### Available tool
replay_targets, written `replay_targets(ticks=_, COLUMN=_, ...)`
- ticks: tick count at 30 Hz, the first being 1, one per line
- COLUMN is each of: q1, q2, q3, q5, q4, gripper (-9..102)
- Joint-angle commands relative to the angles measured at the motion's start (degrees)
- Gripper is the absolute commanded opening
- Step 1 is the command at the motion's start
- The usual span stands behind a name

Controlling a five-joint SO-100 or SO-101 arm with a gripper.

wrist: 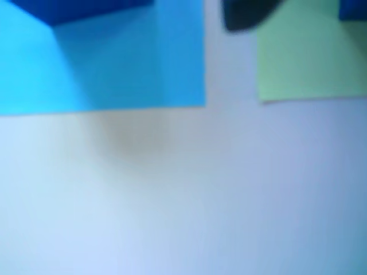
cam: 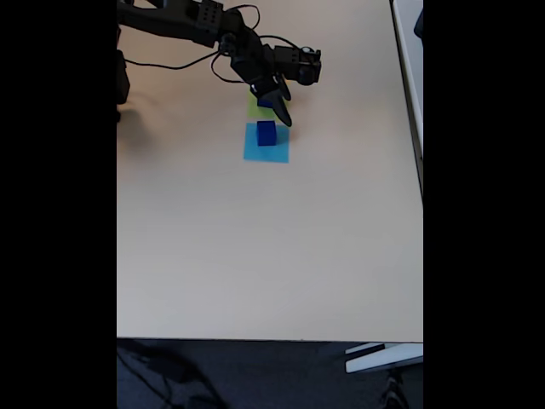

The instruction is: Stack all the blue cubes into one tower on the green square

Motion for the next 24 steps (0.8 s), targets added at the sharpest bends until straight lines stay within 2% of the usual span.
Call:
replay_targets(ticks=1, q1=0.35, q2=5.54, q3=3.6, q5=-0.44, q4=-5.45, gripper=32)
replay_targets(ticks=24, q1=4.04, q2=6.86, q3=13.89, q5=-4.48, q4=-10.55, gripper=30)
